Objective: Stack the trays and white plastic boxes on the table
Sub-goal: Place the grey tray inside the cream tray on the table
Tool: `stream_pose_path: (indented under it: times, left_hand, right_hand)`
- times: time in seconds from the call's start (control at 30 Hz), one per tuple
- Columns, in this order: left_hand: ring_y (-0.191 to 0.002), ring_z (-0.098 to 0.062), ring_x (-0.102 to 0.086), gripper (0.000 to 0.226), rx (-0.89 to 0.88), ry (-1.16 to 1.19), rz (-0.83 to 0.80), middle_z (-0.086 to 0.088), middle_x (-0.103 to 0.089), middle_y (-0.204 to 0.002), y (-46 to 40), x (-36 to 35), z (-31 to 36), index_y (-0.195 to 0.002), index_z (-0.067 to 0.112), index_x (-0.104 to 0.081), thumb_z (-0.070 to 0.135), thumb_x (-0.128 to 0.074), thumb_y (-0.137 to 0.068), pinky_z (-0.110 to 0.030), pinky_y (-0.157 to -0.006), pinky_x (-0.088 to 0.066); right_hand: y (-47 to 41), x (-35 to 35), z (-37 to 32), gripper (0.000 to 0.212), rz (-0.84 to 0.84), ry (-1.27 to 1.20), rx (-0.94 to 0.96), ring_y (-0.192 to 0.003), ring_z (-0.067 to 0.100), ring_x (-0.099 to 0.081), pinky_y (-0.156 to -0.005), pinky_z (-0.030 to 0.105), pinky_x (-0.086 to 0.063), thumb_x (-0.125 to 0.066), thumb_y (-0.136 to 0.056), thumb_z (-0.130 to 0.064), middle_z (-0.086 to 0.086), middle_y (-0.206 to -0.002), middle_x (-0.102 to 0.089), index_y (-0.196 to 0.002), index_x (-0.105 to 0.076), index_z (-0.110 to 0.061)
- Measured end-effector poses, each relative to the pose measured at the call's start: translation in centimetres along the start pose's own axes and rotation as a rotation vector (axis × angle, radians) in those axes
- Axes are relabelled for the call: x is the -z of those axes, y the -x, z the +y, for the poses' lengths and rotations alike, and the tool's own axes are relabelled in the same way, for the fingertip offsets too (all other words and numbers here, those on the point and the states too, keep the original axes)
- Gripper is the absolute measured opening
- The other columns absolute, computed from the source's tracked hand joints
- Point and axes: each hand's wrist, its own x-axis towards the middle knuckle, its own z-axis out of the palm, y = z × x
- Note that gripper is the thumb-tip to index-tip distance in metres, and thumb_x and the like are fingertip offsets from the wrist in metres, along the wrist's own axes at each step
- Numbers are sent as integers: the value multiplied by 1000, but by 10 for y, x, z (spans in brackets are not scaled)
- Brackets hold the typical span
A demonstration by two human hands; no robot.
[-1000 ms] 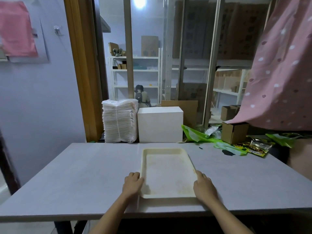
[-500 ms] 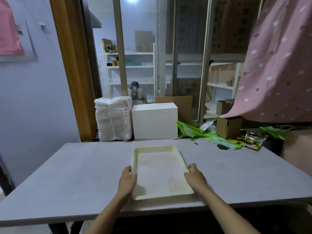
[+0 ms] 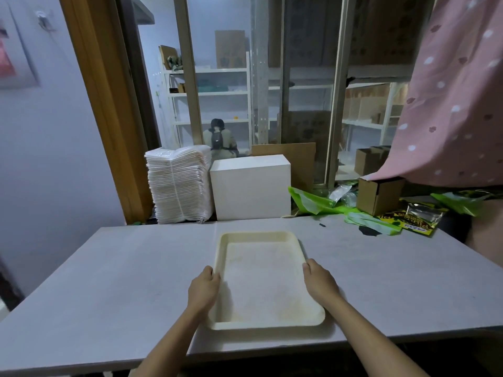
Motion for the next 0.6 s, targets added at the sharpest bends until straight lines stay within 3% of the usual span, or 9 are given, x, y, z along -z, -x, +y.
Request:
stream_pose_path:
  times: [0.2, 0.33, 0.5, 0.6]
  left_hand:
    - [-66, -21, -49, 33, 21, -49, 52, -10, -59, -79, 6, -4, 0, -82, 8, -45, 32, -34, -101, -30, -56, -35]
    - [-64, -17, -47, 34, 14, -63, 75, -3, -54, -75, 9, -4, 1, -83, 7, -46, 32, -33, -101, -28, -54, -34]
    - [-70, -22, -51, 34, 13, -67, 40, -4, -55, -77, 10, -2, 2, -79, 9, -44, 32, -32, -101, -33, -62, -42]
    - [-85, -25, -54, 43, 26, -87, -55, -4, -57, -87, 10, 11, 8, -87, 9, -54, 38, -27, -102, -37, -76, -44]
  right_hand:
    - [-4, -2, 3, 39, 2, 32, 28, -95, 28, -59, -79, 36, -46, -23, -103, -36, 4, -96, -59, -114, -52, -12]
    - [-3, -1, 4, 40, 9, 47, 38, -98, 28, -60, -81, 36, -47, -22, -103, -36, 8, -109, -64, -118, -52, -13]
    - [-1, 3, 2, 42, -10, 53, 32, -101, 29, -59, -85, 37, -48, -21, -103, -35, 11, -114, -64, -120, -51, -12]
    - [1, 13, -1, 47, -82, 16, -14, -110, 29, -56, -96, 39, -46, -20, -102, -36, 12, -124, -60, -123, -54, -12]
